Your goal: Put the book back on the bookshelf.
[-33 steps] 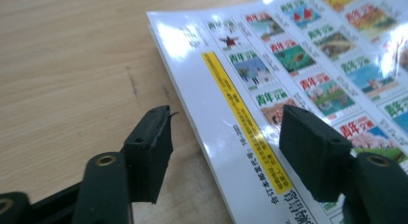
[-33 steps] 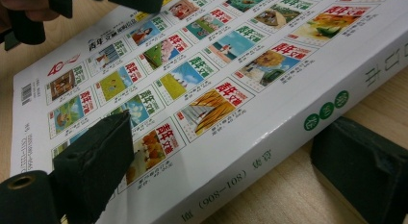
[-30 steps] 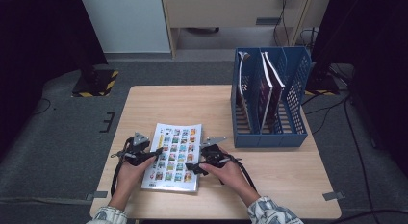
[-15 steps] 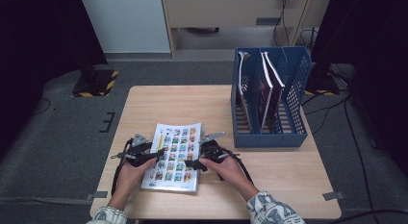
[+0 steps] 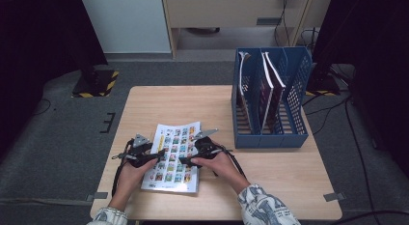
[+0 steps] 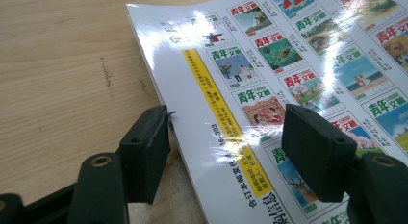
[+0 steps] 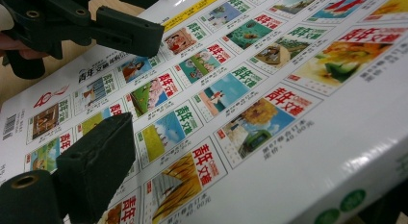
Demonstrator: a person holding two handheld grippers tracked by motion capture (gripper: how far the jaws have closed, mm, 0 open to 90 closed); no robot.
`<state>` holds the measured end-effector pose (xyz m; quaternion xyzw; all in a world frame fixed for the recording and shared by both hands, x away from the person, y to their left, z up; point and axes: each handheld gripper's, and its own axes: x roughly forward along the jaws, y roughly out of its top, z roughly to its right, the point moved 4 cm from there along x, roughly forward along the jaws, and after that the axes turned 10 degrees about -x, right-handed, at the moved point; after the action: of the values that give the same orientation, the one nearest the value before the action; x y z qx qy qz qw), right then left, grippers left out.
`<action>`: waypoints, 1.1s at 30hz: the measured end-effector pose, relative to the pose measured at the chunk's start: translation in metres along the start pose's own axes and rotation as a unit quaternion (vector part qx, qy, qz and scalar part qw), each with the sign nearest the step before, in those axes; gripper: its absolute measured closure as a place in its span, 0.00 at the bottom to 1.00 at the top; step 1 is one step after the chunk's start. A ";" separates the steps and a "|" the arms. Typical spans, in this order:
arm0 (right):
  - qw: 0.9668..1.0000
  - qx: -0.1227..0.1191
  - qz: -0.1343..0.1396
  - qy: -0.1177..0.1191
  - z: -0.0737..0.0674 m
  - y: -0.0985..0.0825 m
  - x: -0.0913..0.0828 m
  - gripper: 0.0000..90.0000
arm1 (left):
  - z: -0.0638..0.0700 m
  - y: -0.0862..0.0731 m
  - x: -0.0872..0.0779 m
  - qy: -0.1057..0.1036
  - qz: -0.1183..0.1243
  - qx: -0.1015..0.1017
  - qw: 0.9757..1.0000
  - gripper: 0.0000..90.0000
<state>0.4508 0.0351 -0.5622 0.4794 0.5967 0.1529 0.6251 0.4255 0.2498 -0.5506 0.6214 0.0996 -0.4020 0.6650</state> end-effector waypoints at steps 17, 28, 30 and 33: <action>0.998 0.054 -0.019 0.037 0.010 0.012 0.005 0.07 | 0.001 0.000 0.000 0.002 -0.001 0.000 1.000 0.37; 0.999 0.045 -0.014 0.012 0.014 0.012 0.004 0.18 | 0.002 0.000 0.000 0.004 -0.001 0.000 1.000 0.36; 0.999 0.048 -0.015 0.012 0.014 0.012 0.004 0.21 | 0.002 0.000 0.000 0.004 -0.001 0.000 1.000 0.36; 0.998 0.051 -0.015 0.013 0.016 0.013 0.002 0.28 | 0.002 0.000 0.000 0.004 -0.001 0.001 1.000 0.36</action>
<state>0.4708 0.0360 -0.5558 0.5001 0.6188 0.1191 0.5940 0.4251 0.2484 -0.5504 0.6235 0.1023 -0.4003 0.6637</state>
